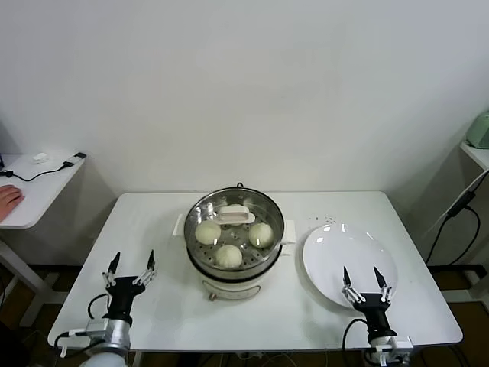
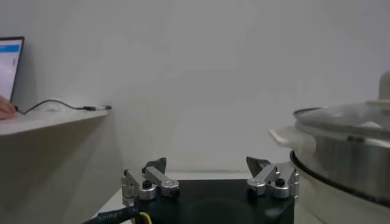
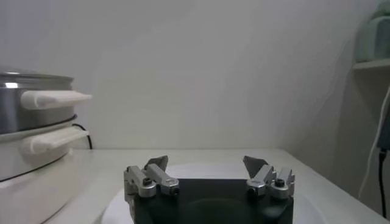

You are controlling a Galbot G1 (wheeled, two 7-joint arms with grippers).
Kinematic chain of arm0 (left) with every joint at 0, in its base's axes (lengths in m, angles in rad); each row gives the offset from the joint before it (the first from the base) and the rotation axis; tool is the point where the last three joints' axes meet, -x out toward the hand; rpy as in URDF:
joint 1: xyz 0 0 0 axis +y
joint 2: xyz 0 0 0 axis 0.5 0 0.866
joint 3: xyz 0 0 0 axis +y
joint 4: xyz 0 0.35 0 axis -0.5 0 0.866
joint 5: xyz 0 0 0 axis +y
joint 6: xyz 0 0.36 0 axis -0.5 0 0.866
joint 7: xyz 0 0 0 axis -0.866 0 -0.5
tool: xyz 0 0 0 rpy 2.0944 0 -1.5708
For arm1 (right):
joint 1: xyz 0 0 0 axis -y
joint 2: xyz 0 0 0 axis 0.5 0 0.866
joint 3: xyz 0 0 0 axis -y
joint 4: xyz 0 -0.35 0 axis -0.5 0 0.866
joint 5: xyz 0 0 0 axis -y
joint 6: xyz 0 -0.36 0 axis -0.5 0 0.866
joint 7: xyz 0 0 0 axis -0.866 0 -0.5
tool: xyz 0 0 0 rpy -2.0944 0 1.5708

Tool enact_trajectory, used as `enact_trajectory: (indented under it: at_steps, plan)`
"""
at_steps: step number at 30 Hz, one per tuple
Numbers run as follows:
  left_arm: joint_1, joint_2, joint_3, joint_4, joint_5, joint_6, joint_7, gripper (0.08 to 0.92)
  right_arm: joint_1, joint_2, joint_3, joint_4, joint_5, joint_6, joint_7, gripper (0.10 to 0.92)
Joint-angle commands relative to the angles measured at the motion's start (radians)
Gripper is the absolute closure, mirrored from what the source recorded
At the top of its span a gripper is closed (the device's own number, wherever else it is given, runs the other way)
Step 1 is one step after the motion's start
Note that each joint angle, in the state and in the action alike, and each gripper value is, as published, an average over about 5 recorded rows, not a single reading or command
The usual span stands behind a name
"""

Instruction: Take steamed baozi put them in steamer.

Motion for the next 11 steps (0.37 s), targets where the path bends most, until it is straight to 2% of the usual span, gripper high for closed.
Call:
enact_trajectory:
  at_steps: [1,11]
  plan:
    - [0.035,0.003,-0.018,0.048,-0.033,-0.079,0.024,0.177,0.002,0.0,-0.003,-0.003,0.01,0.001,-0.002,0.203]
    - [0.043,-0.002,-0.016,0.03,-0.02,-0.081,0.03,0.177,0.0,0.0,-0.005,-0.002,0.009,0.003,-0.003,0.203]
